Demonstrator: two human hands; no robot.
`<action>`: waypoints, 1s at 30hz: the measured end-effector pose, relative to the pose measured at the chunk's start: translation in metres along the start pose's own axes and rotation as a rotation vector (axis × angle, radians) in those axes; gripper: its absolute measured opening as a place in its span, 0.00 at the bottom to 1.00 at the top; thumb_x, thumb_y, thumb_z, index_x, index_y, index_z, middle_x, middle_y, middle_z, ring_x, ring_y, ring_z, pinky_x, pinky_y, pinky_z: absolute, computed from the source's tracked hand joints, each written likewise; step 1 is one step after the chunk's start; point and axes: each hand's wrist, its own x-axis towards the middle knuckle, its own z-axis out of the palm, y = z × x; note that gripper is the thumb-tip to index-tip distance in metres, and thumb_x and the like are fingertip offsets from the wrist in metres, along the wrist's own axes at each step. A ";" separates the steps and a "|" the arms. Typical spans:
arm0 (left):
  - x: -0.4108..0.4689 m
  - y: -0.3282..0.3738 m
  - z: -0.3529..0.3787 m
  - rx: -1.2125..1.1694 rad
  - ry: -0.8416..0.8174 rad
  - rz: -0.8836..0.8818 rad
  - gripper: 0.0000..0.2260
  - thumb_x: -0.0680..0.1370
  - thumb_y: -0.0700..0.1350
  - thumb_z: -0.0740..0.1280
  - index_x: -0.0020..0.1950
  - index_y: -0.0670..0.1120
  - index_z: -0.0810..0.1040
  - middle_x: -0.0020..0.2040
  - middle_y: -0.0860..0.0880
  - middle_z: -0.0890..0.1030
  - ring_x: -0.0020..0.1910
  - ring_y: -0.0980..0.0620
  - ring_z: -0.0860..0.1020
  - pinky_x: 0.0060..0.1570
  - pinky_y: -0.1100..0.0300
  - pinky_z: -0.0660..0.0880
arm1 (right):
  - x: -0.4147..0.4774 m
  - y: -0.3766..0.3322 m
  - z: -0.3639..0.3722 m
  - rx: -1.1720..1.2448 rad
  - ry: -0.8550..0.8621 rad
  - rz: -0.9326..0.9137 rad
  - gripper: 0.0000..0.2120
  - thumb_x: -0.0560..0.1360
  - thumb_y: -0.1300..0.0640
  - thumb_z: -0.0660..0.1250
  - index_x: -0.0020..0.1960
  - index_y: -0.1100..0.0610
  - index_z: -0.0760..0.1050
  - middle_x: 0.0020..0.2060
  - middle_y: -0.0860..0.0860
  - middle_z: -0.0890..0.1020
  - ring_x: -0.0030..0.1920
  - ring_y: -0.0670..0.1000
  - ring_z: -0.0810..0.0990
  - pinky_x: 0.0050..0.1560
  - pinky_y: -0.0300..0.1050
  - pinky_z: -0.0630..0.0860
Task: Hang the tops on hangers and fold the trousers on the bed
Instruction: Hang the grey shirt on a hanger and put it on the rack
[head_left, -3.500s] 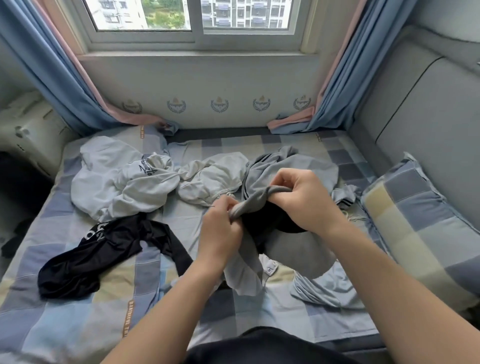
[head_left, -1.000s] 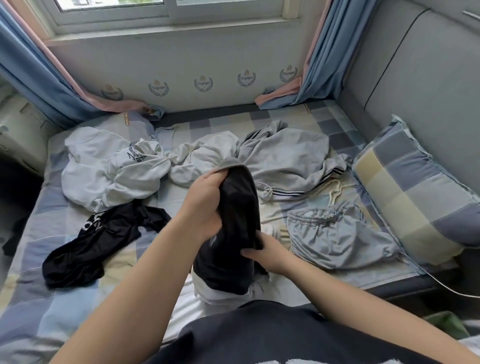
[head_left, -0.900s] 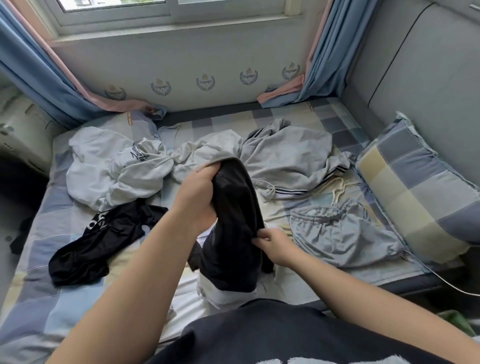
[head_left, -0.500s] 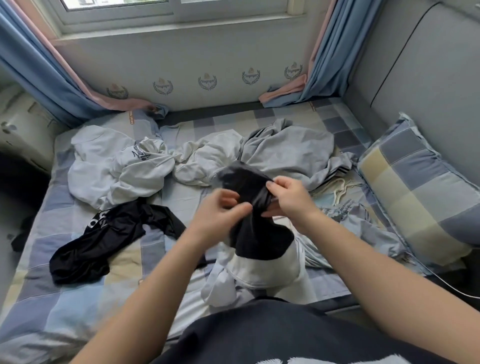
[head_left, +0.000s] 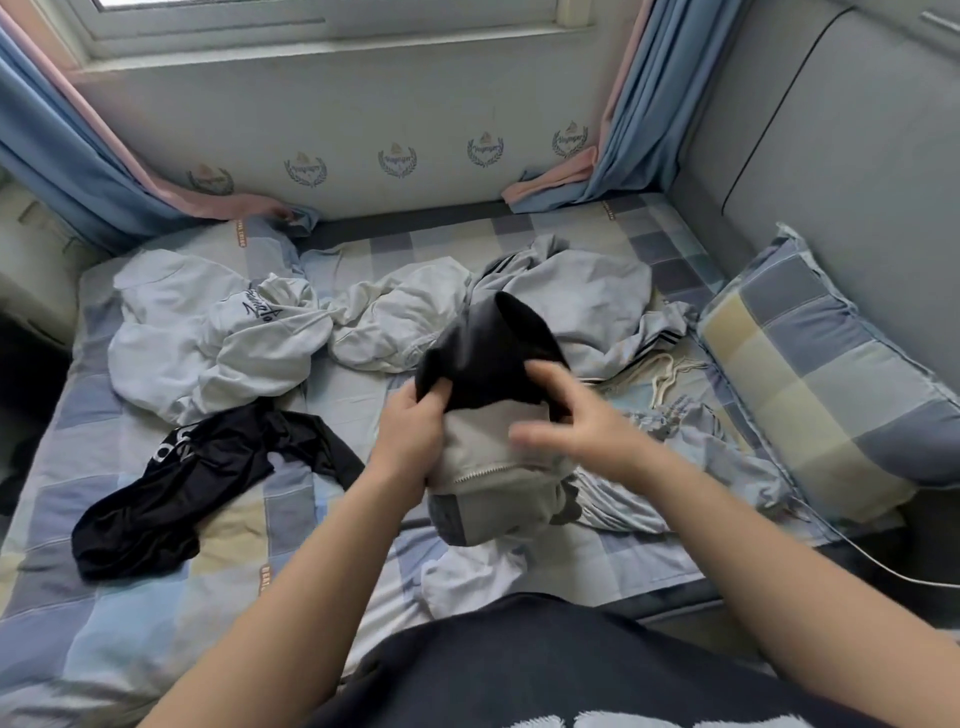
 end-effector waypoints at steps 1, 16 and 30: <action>0.000 0.007 -0.001 -0.038 -0.008 -0.014 0.08 0.83 0.45 0.64 0.50 0.45 0.82 0.51 0.41 0.85 0.50 0.43 0.82 0.56 0.44 0.78 | -0.007 0.016 0.007 -0.094 -0.082 0.020 0.45 0.69 0.48 0.80 0.78 0.47 0.59 0.75 0.46 0.65 0.74 0.44 0.64 0.74 0.45 0.63; 0.016 0.026 -0.031 0.128 -0.039 0.158 0.15 0.79 0.50 0.71 0.65 0.48 0.78 0.57 0.51 0.81 0.53 0.59 0.79 0.49 0.66 0.75 | 0.036 -0.011 0.007 0.226 0.323 0.148 0.09 0.79 0.60 0.62 0.46 0.64 0.78 0.36 0.55 0.77 0.36 0.51 0.75 0.34 0.47 0.74; -0.016 -0.042 0.018 0.517 -0.183 0.192 0.15 0.76 0.50 0.72 0.59 0.50 0.73 0.52 0.56 0.79 0.50 0.55 0.78 0.43 0.58 0.74 | 0.024 -0.093 0.000 1.084 0.241 0.198 0.09 0.82 0.63 0.60 0.59 0.67 0.74 0.47 0.62 0.82 0.47 0.58 0.83 0.49 0.53 0.84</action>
